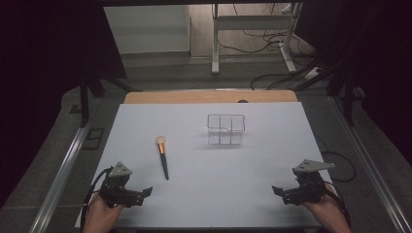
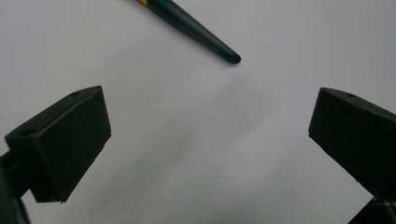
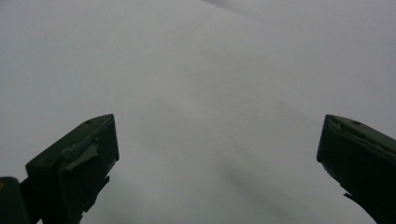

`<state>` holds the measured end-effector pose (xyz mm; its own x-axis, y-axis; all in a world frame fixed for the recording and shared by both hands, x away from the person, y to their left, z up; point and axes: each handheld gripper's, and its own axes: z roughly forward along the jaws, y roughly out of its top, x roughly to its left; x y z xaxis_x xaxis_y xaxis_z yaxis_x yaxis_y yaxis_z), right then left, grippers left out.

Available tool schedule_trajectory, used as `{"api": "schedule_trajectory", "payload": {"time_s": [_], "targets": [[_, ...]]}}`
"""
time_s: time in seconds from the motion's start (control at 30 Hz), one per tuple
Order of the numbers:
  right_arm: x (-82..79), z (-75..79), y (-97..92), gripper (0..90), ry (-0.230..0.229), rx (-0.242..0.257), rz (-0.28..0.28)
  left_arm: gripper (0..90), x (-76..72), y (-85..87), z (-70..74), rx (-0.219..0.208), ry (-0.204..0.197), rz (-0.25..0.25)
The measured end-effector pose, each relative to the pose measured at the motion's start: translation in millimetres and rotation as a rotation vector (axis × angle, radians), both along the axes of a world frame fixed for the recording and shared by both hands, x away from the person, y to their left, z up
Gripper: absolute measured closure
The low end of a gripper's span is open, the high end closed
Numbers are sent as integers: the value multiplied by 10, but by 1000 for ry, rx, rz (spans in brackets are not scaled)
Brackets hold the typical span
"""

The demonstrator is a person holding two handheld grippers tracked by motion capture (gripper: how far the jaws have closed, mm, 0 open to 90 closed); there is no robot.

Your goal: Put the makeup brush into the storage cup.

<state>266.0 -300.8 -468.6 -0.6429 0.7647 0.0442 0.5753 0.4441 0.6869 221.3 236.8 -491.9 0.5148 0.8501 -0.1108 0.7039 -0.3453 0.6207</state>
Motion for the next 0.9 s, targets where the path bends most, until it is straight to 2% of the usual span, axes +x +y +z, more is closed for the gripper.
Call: {"api": "schedule_trajectory", "payload": {"time_s": [0.07, 0.23, 0.57, 0.9], "targets": [[-2, 6, 0, 0, 0, 5, -3, 0, -4, 0, -1, 3, -2, 2], [-1, 2, 11, 0, 0, -3, 1, 0, -11, 31, -2, -21, -19, 11], [2, -2, 30, 0, 8, -13, 13, 0, -16, 16, -9, -32, -7, 1], [2, -10, 48, 0, 9, -31, 31, 0, 1, 43, 23, -36, -1, 26]]}}
